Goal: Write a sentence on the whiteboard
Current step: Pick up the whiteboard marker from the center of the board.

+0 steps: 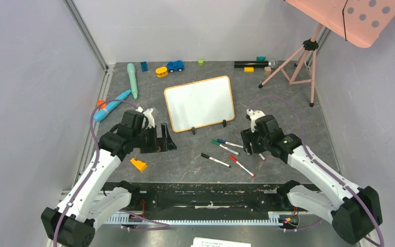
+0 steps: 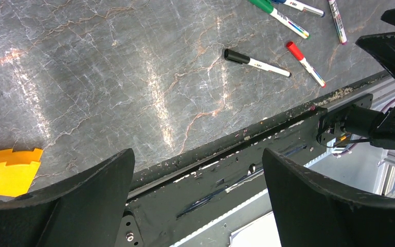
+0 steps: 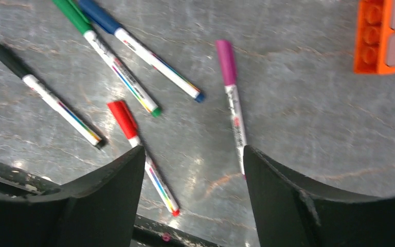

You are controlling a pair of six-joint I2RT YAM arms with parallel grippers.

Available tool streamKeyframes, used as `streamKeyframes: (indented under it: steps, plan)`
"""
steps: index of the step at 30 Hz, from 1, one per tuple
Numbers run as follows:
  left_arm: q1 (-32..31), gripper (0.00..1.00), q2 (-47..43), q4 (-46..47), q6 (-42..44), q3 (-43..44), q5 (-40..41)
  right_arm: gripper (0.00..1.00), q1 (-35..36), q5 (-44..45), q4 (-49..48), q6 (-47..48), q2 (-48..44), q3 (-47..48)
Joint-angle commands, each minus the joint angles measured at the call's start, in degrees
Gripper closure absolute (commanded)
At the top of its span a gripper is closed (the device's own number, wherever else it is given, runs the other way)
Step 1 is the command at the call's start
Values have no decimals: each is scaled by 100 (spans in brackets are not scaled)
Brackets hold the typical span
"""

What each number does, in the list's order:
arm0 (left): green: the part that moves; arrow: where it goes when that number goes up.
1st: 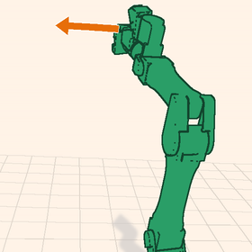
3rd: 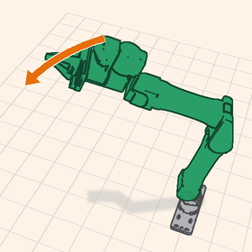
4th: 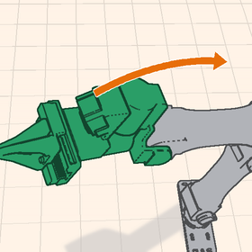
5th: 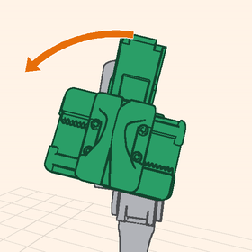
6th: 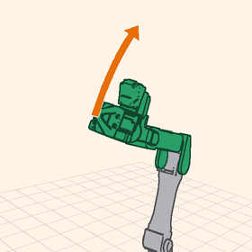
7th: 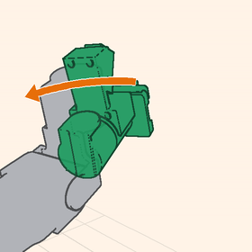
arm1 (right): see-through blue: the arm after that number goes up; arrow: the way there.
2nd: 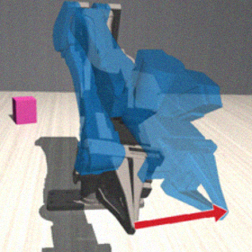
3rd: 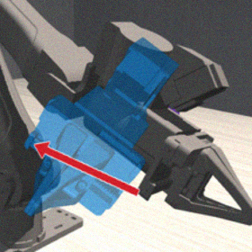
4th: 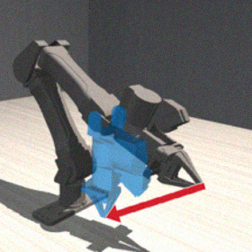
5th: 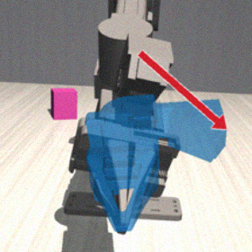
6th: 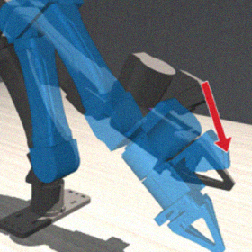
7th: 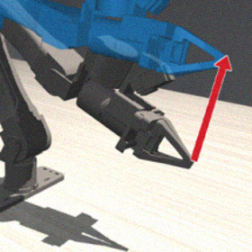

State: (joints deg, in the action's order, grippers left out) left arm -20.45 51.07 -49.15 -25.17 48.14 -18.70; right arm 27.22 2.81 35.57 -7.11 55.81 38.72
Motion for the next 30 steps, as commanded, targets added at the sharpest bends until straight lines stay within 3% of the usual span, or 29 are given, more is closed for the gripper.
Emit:
streamKeyframes:
  steps: [1, 5, 12, 21, 28, 30]
  plan:
    - [-21, 0, -6, 172, 153, 3, -170, 33, 449, 97, -875, -69, 335, 88]
    - [-21, 0, 0, 173, 153, -5, -172, 40, 697, 302, -1172, 210, 950, 191]
    - [-19, 0, 10, 162, 144, -13, -165, 44, 942, 354, -1645, 520, 1743, 224]
    - [-21, 0, 65, 166, 152, -10, -193, 49, 952, 652, -1706, 486, 2355, 503]
    - [-21, 0, 51, 167, 153, -9, -187, 50, 951, 339, -1872, 460, 2764, 453]
    - [-21, 0, 53, 170, 153, -10, -195, 55, 948, 359, -1867, 391, 2910, 495]
